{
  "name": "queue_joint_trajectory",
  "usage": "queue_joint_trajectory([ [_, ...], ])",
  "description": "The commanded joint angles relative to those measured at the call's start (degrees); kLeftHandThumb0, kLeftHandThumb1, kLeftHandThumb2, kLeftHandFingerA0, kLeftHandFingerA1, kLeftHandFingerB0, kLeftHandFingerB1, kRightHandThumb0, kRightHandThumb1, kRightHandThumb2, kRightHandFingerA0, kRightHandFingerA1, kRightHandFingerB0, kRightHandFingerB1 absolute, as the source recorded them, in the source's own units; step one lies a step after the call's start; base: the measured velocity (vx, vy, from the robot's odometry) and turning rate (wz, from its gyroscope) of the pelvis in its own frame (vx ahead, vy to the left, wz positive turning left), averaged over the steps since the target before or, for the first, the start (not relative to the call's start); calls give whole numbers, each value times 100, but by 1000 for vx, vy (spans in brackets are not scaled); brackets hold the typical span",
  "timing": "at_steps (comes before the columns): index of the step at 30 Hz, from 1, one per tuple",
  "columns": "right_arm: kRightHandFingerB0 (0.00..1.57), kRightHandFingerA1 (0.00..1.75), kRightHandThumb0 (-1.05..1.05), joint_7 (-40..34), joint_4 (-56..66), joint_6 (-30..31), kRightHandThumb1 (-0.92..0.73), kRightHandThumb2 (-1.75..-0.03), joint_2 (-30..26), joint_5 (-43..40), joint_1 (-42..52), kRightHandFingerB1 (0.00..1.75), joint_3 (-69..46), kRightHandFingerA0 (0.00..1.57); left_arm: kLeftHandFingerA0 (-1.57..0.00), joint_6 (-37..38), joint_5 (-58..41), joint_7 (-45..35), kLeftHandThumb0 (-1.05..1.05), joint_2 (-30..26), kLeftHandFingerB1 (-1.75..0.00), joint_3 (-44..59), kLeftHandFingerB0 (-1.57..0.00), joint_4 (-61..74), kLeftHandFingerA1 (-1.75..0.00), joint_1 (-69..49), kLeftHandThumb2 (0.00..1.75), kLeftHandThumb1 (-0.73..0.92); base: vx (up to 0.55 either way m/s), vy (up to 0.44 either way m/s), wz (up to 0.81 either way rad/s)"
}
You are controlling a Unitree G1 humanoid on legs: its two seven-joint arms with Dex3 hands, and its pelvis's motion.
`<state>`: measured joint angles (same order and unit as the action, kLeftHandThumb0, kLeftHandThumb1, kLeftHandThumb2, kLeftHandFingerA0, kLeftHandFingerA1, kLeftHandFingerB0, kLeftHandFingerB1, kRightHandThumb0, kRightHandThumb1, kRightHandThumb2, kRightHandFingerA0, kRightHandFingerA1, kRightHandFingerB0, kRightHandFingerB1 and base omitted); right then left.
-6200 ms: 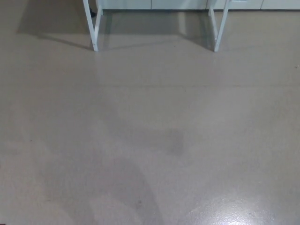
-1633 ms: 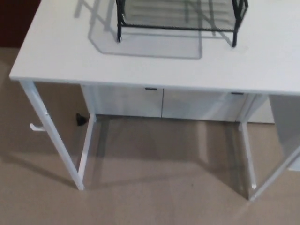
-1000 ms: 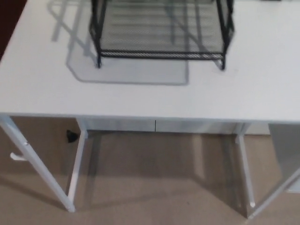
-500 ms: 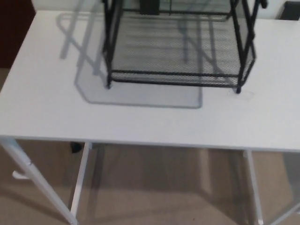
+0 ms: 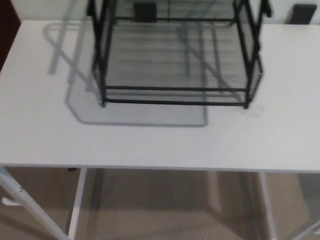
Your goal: The robot walks towards a file tray kept in the middle of a desk and uses its right hand to grab a tray and pulls it out towards itself
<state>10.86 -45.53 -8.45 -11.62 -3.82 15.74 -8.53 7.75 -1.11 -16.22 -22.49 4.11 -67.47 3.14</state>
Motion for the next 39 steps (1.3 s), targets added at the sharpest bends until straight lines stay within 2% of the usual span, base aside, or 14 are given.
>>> queue_joint_trajectory([
  [1, 24, 67, -21, -4, -123, -63, -35, -83, -53, 35, -90, 54, 3, 52, -73, -28, 114, -362, -39, -181, -69, -75, -53, -36, -82, 69, 79, 31, -102, 244, 13],
  [5, 24, 68, -20, 28, -251, -113, -35, -83, -44, -1, -75, 54, -20, 53, -75, 11, 165, -554, -42, -218, -67, -178, -57, -30, -78, 8, 72, 33, 76, 116, 9],
  [6, 35, 58, -26, 12, -302, -167, -51, -54, -42, 19, -73, 43, -11, 56, -74, 48, 209, -623, -45, -246, -68, -241, -56, 9, -77, -16, 70, 33, 0, 0, 0],
  [7, 36, 56, -26, 1, -352, -199, -52, -55, -47, 43, -81, 43, 3, 53, -73, 40, 210, -658, -46, -257, -71, -256, -53, 20, -81, -25, 84, 24, 78, -21, 6],
  [10, 37, 59, -30, -106, -407, -293, -51, -55, -90, 193, -74, 43, 115, 63, -72, 57, 193, -767, -46, -288, -70, -290, -53, 53, -80, -71, 82, 24, 43, -32, 6],
  [11, 37, 58, -28, -107, -365, -267, -52, -55, -92, 191, -74, 43, 120, 61, -73, 47, 196, -779, -46, -292, -66, -297, -57, 45, -75, -51, 65, 34, 0, 0, 0],
  [13, 36, 58, -28, -87, -210, -198, -52, -55, -92, 183, -31, 43, 126, 64, -73, 32, 204, -814, -51, -299, -69, -311, -52, 16, -80, -13, 82, 25, 0, 0, 0],
  [14, 36, 57, -26, -99, -138, -58, -52, -55, -72, 149, -65, 42, 102, 65, -70, 56, 239, -804, -47, -312, -64, -345, -55, 0, -73, 27, 64, 35, 0, 0, 0],
  [16, 36, 58, -25, -96, -23, -57, -52, -55, -49, 131, -28, 43, 91, 62, -71, 68, 247, -884, -53, -342, -68, -376, -51, 66, -79, 31, 82, 26, 0, 0, 0],
  [25, 37, 58, -30, -105, -182, -395, -52, -55, -62, 259, -7, 42, 184, 67, -69, 146, 364, -848, -53, -300, -67, -481, -52, 156, -76, -24, 82, 26, 0, 0, 0],
  [30, 42, 54, -34, 196, 2467, -79, -52, -55, 202, 0, 1272, 41, 457, 69, -63, 145, 150, -951, -44, -220, -68, -337, -50, 630, -77, -225, 81, 22, 0, 0, 0],
  [31, 42, 54, -36, 404, 3076, -33, -51, -54, 252, -255, 1576, 41, 511, 72, -62, 108, 143, -937, -44, -214, -63, -340, -55, 793, -71, -276, 64, 29, 0, 0, 0],
  [33, 42, 56, -31, 729, 4163, 33, -52, -55, 217, -666, 2105, 43, 650, 69, -64, 151, 149, -919, -47, -205, -61, -354, -56, 1036, -70, -368, 63, 32, 0, 0, 0],
  [39, 46, 55, -35, 1533, 6720, 97, -50, -54, -482, -1743, 3400, 44, 684, 71, -72, 272, 276, -828, -52, -180, -59, -455, -59, 1232, -69, -469, 62, 34, 0, 0, 0],
])
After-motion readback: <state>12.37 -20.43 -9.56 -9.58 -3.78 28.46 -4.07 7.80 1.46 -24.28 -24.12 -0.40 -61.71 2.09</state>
